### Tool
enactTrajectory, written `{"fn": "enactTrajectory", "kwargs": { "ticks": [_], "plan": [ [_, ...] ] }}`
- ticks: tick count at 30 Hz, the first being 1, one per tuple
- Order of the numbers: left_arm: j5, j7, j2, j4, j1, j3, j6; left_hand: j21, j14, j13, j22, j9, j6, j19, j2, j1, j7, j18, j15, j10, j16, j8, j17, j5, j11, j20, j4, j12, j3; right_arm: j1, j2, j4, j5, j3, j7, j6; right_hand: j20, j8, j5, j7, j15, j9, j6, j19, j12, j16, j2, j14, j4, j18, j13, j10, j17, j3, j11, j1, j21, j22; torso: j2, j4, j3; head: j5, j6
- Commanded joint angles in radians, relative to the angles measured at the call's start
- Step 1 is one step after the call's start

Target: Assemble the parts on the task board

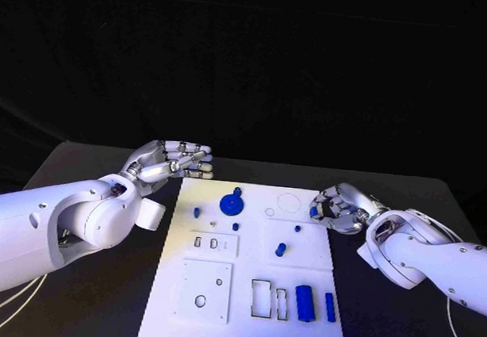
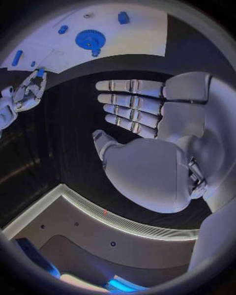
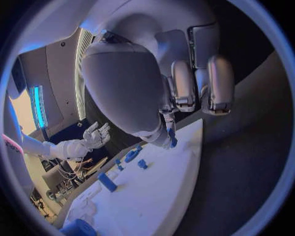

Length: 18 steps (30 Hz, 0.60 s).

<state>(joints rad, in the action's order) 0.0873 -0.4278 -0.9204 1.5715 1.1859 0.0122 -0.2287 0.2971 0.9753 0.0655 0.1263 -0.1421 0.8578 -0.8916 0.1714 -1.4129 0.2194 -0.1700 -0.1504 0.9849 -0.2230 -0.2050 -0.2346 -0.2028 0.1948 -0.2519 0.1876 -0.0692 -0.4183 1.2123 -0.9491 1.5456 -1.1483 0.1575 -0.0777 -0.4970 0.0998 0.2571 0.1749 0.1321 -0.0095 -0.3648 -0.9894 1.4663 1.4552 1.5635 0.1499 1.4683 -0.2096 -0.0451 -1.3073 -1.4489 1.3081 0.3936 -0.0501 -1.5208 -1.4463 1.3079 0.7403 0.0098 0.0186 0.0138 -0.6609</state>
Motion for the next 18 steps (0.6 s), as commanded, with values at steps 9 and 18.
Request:
{"fn": "enactTrajectory", "kwargs": {
  "ticks": [9,18],
  "plan": [
    [0.003,-0.007,0.007,-0.002,0.000,0.000,0.013,0.003,-0.006,0.001,0.002,-0.001,-0.004,-0.002,-0.012,0.000,0.032,-0.012,0.000,-0.006,0.006,0.002,-0.002,0.001,0.003,0.000,-0.006,0.004,-0.003,0.033,0.021,0.147,-0.054,-0.004,-0.173,-0.002,-0.009,0.003,0.002,0.000,-0.007,-0.002,-0.003,0.030,0.002,0.006,0.000,0.101,0.000,0.012,-0.111,-0.002,0.256,0.009,-0.001,0.018,-0.004,0.173,-0.004,0.0023,0.0027,-0.020,0.000],
    [0.003,-0.006,0.011,-0.007,0.000,0.000,0.013,0.003,-0.006,0.001,0.002,-0.001,-0.004,-0.002,-0.012,0.000,0.032,-0.012,0.000,-0.006,0.006,0.002,-0.002,0.001,0.003,0.000,-0.006,0.004,-0.003,0.032,0.153,0.182,-0.106,-0.003,-0.258,0.007,-0.009,0.006,0.002,-0.001,-0.007,-0.003,-0.004,0.029,0.000,0.005,0.001,0.100,-0.001,0.012,-0.109,-0.001,0.253,0.016,-0.001,0.033,-0.001,0.171,-0.007,0.0007,0.0058,-0.037,-0.006]
  ]
}}
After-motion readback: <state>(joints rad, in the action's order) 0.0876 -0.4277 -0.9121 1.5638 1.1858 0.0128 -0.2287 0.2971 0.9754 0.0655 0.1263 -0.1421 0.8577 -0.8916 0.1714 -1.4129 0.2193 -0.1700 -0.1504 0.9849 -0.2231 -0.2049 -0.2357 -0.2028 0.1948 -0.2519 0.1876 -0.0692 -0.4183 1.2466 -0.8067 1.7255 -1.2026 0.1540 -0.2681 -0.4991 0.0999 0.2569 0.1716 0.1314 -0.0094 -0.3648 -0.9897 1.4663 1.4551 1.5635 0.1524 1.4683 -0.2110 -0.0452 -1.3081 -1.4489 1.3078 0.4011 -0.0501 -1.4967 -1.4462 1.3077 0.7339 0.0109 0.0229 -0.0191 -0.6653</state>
